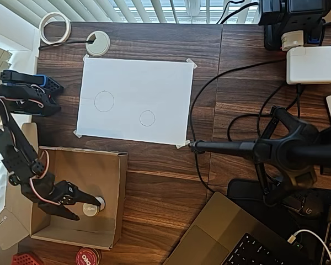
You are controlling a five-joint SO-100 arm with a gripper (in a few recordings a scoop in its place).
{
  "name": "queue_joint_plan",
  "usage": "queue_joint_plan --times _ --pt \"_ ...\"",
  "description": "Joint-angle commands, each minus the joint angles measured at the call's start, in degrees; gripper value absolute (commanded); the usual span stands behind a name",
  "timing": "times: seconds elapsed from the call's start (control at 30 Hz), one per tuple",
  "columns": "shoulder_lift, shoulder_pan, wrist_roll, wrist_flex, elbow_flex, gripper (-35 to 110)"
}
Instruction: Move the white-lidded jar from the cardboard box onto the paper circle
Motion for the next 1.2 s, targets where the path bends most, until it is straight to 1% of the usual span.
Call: queue_joint_plan --times 0.0,0.23,0.8,1.17 --pt "-2.1 1.4 -1.3 -3.0 -9.0 43" --pt "-6.4 1.9 -2.4 -3.3 -13.0 43" --pt "-6.2 1.9 -6.2 -3.3 -2.2 43" --pt "-6.2 1.6 -6.1 -3.3 -0.7 43"
